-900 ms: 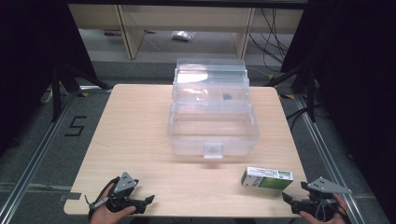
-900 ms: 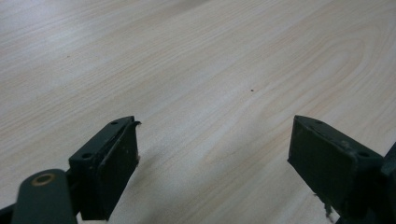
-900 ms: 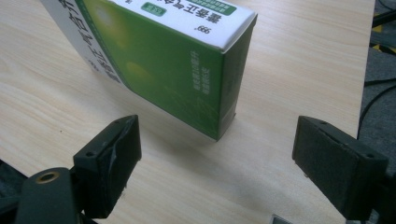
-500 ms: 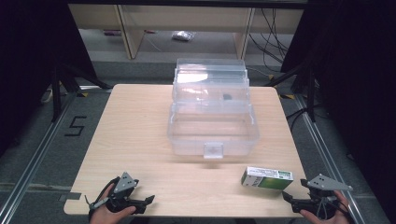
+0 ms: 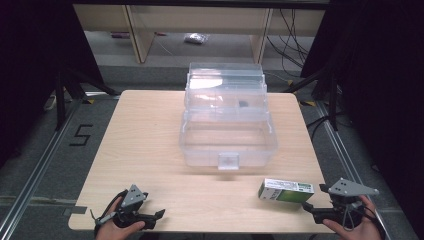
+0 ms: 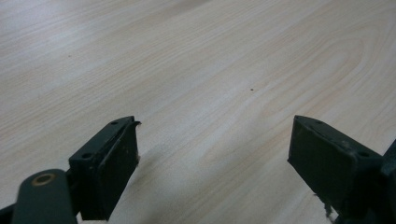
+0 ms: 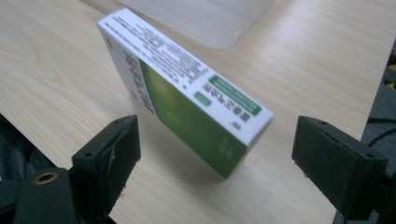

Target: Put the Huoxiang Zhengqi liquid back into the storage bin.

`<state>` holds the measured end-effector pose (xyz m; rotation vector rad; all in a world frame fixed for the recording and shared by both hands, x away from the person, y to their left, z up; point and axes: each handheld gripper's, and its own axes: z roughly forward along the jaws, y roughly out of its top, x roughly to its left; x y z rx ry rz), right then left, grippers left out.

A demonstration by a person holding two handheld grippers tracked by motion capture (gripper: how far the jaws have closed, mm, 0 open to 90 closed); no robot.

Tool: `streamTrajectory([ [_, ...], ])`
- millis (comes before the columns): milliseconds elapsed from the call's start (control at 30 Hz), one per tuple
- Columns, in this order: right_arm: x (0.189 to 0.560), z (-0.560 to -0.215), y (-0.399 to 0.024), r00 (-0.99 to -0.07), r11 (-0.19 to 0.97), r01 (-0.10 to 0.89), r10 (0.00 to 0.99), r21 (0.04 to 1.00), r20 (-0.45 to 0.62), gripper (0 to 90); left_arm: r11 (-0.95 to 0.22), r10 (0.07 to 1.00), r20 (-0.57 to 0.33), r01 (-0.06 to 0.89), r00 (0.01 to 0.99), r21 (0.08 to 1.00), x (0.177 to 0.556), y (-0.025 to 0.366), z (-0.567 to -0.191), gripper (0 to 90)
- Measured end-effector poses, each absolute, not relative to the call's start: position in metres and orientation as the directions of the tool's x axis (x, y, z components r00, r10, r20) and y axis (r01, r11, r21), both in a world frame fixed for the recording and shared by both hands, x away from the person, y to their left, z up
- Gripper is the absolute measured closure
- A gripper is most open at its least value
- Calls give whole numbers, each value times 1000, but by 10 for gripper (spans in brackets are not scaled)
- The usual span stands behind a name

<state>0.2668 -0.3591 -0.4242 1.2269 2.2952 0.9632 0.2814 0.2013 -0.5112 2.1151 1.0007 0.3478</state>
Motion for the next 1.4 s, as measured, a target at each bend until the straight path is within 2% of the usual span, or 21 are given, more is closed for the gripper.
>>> streamTrajectory([
  [100,272,-414,-355,-589,431,555,808,712,-31,160,-408,749,-72,545,658,732,281,201,-511,153],
  [133,277,-406,-352,-635,486,521,770,702,-62,161,-409,749,-72,545,659,731,282,201,-511,153],
  [300,289,-394,-339,-675,544,503,733,672,-88,162,-401,758,-70,550,648,733,282,200,-512,154],
  [567,308,-394,-318,-724,615,482,680,624,-111,178,-407,750,-74,548,657,731,282,201,-511,154],
  [600,313,-395,-316,-748,644,451,650,618,-132,177,-408,750,-73,546,658,731,281,201,-511,153],
  [900,331,-400,-295,-804,735,464,584,494,-114,200,-401,757,-73,550,650,733,282,200,-513,154],
  [1300,340,-405,-287,-835,778,448,540,442,-105,218,-397,757,-76,549,649,736,281,200,-513,153],
  [1400,343,-407,-285,-857,801,413,503,433,-112,227,-407,755,-69,548,652,730,282,201,-513,153],
])
